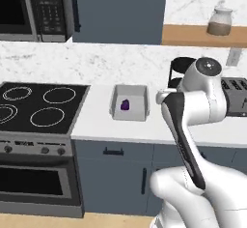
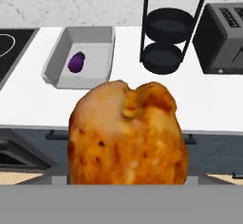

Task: Place one eggplant and one chicken drumstick in each tupperware on the nearby counter, to pack two identical lunches.

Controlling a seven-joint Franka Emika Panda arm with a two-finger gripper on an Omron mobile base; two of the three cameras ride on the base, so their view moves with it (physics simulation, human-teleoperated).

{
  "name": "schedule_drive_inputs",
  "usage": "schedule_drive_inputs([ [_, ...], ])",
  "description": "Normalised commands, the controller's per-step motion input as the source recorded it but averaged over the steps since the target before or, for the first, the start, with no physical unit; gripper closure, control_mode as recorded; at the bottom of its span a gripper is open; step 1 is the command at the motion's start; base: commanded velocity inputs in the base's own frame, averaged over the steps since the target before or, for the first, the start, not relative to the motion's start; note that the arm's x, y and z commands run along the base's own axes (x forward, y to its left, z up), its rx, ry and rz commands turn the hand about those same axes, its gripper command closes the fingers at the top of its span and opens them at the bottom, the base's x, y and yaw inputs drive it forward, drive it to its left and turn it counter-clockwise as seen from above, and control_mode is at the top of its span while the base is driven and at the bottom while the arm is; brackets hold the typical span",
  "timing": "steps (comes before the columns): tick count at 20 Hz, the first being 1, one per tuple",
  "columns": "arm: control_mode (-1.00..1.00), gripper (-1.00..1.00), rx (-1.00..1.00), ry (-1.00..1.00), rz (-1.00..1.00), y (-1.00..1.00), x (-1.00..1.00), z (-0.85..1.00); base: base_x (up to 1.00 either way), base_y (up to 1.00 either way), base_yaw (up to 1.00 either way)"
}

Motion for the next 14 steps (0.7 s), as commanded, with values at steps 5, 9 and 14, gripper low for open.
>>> schedule_drive_inputs([
  [5,1.00,1.00,0.00,0.00,0.00,0.00,0.00,0.00,1.00,0.77,-0.48],
  [9,1.00,1.00,0.00,0.00,0.00,0.00,0.00,0.00,0.97,0.42,-0.43],
  [14,-1.00,1.00,0.00,0.03,-0.06,-0.40,0.11,-0.43,0.24,0.00,-0.14],
])
